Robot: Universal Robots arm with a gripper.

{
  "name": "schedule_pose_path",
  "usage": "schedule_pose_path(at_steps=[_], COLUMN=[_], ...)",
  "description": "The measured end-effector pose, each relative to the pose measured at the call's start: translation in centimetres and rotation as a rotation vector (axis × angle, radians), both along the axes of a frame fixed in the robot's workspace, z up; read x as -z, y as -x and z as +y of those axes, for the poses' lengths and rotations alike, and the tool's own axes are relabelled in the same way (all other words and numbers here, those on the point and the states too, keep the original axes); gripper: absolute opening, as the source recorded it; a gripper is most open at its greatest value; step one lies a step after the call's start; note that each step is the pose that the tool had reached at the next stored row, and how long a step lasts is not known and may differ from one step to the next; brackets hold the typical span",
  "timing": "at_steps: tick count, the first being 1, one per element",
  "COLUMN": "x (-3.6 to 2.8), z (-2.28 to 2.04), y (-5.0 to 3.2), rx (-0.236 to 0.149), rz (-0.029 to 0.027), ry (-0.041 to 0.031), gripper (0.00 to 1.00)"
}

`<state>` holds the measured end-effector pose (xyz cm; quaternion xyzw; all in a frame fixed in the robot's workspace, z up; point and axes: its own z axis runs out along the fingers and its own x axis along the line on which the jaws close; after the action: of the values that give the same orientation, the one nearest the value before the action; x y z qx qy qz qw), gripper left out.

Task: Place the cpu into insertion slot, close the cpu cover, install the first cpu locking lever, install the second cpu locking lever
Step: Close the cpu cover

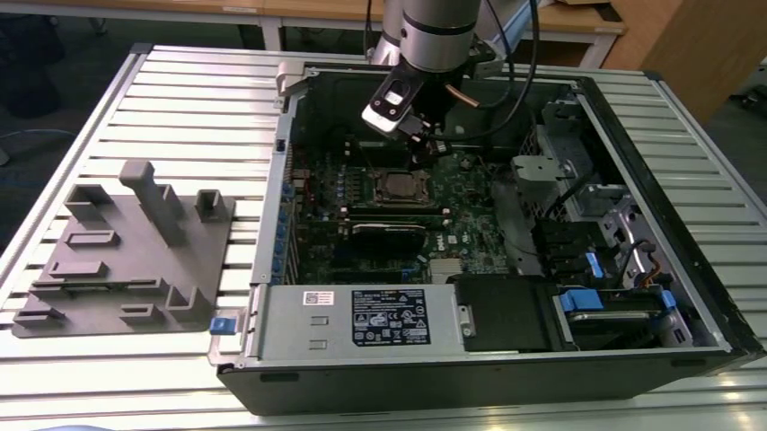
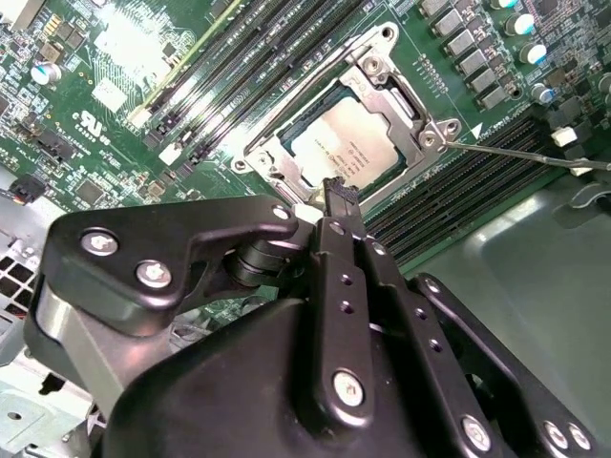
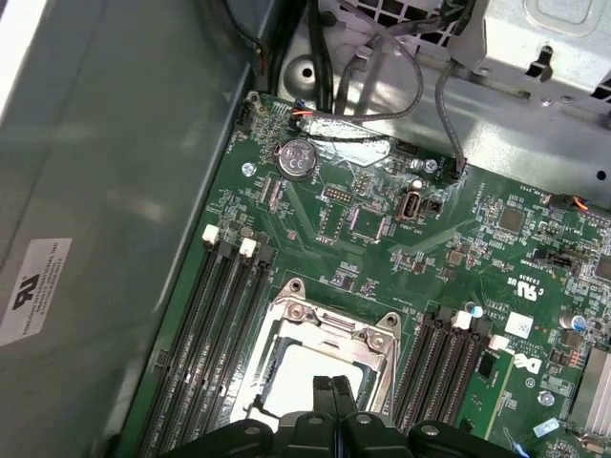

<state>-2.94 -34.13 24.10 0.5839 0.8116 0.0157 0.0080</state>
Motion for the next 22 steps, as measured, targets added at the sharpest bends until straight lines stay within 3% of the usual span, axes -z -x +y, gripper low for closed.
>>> schedule_pose_path(at_steps=[4, 11, 18, 22], x=[0.0, 0.0, 0.0, 0.01], z=[0.0, 0.0, 0.0, 0.0], y=[0.0, 0.0, 0.0, 0.0], rx=[-0.015, -0.106, -0.115, -0.165], rz=[0.0, 0.0, 0.0, 0.0], ry=[-0.0001, -0.0015, -0.0015, -0.0015], gripper=[0.11, 0.11, 0.11, 0.11])
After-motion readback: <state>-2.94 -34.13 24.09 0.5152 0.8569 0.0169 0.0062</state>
